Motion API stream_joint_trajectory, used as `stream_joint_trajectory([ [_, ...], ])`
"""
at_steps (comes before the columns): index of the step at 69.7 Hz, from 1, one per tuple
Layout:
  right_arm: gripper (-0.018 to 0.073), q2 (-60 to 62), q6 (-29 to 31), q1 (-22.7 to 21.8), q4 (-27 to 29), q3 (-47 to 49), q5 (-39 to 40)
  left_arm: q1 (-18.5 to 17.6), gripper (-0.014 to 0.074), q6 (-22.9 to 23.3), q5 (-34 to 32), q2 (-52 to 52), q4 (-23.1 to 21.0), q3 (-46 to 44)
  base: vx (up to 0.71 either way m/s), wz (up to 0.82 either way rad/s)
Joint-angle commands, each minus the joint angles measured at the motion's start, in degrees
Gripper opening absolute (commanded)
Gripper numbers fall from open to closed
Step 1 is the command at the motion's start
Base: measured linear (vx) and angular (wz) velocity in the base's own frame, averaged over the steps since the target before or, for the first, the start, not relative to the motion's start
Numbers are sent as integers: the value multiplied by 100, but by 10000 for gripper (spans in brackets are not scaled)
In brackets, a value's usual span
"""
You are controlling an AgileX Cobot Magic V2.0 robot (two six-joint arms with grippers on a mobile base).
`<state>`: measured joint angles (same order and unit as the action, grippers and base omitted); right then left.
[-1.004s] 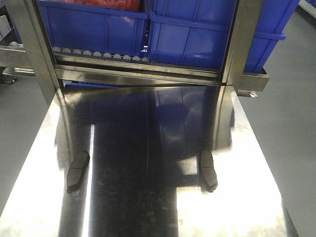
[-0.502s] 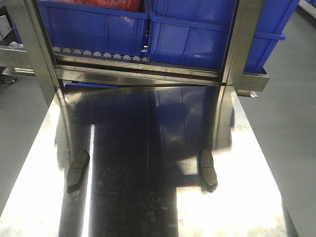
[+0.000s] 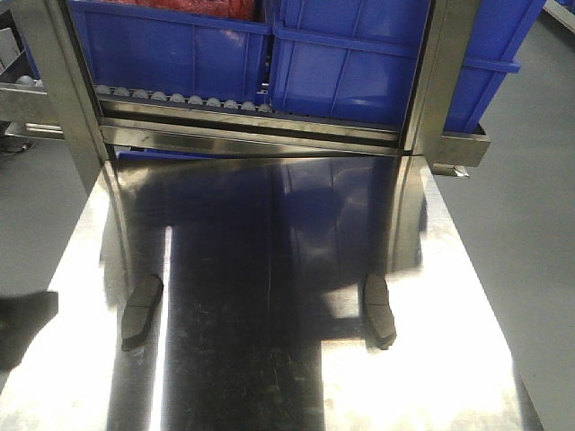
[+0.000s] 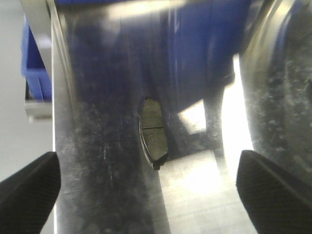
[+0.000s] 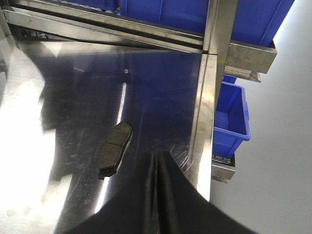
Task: Move and align brake pads A on conveyor
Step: 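Lower the left gripper onto the nearer brake pad and close it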
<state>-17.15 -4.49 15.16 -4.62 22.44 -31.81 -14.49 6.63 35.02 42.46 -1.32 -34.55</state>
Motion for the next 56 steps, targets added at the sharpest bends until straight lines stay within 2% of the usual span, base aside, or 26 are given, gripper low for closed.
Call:
stream_joint_trajectory([
  [1, -3, -54, 34, -5, -68, 147, 399, -43, 683, 151, -422, 900, -41, -574, 0, 0],
  [27, -3, -54, 34, -5, -68, 147, 399, -43, 638, -40, 167, 3832, -39, -2268, 0, 0],
  [45, -3, -54, 34, -5, -68, 147, 399, -43, 627, -171, 875, 5101, -39, -3013, 0, 0],
  [56, -3, -54, 34, -5, -68, 147, 399, -43, 624, -359, 1049, 5601, -99, -3173, 0, 0],
])
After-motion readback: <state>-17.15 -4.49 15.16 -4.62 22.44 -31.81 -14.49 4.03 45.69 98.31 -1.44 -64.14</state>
